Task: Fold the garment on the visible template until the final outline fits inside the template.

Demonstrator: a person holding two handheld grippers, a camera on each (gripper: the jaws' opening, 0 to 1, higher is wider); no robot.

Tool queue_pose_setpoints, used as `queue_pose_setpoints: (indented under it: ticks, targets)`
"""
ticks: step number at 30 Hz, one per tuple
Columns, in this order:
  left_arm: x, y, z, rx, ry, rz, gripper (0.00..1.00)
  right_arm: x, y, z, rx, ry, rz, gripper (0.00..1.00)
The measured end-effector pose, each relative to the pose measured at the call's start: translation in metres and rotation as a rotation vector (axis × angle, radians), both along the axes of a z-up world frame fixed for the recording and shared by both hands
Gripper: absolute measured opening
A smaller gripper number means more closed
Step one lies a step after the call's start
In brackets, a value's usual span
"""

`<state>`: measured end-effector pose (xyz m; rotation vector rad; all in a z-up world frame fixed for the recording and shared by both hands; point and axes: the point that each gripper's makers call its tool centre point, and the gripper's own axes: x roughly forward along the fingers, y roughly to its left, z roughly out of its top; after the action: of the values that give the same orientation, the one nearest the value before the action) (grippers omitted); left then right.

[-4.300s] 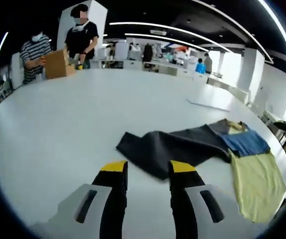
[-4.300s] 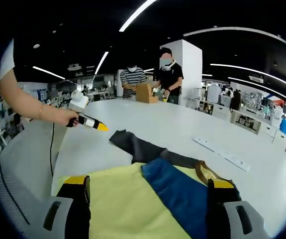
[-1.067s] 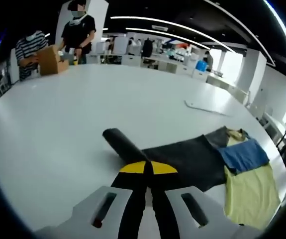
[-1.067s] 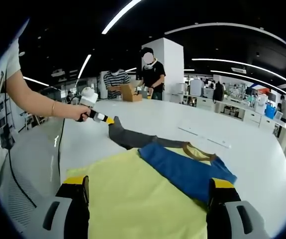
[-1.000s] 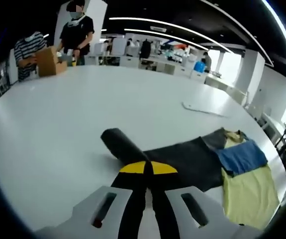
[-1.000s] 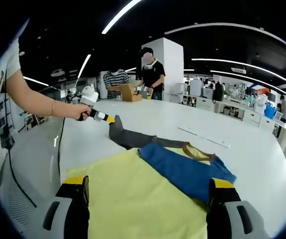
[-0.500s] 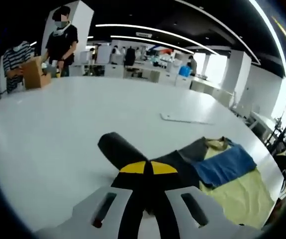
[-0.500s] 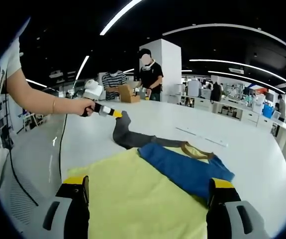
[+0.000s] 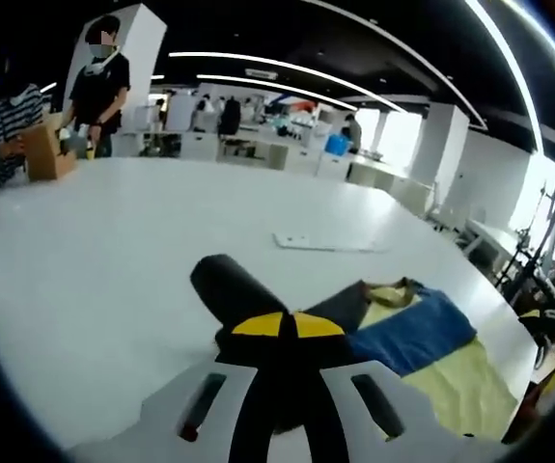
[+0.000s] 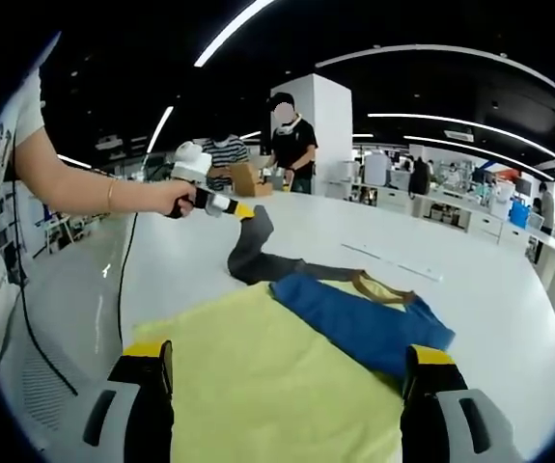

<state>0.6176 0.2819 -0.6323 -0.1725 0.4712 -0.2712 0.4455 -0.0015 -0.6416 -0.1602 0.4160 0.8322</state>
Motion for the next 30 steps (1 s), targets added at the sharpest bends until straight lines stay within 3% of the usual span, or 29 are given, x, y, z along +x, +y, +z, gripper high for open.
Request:
queue_pose_setpoints:
  ticks: [15, 30]
  targets:
    - [0.007, -0.044, 0.008, 0.002, -0.019, -0.101, 0.0, -0.004, -0.005, -0.003, -0.001, 0.008, -0.015, 0.99]
    - [0.015, -0.094, 0.02, -0.041, -0.039, -0.185, 0.0, -0.007, -0.011, -0.004, -0.013, 0.008, -0.022, 0.99]
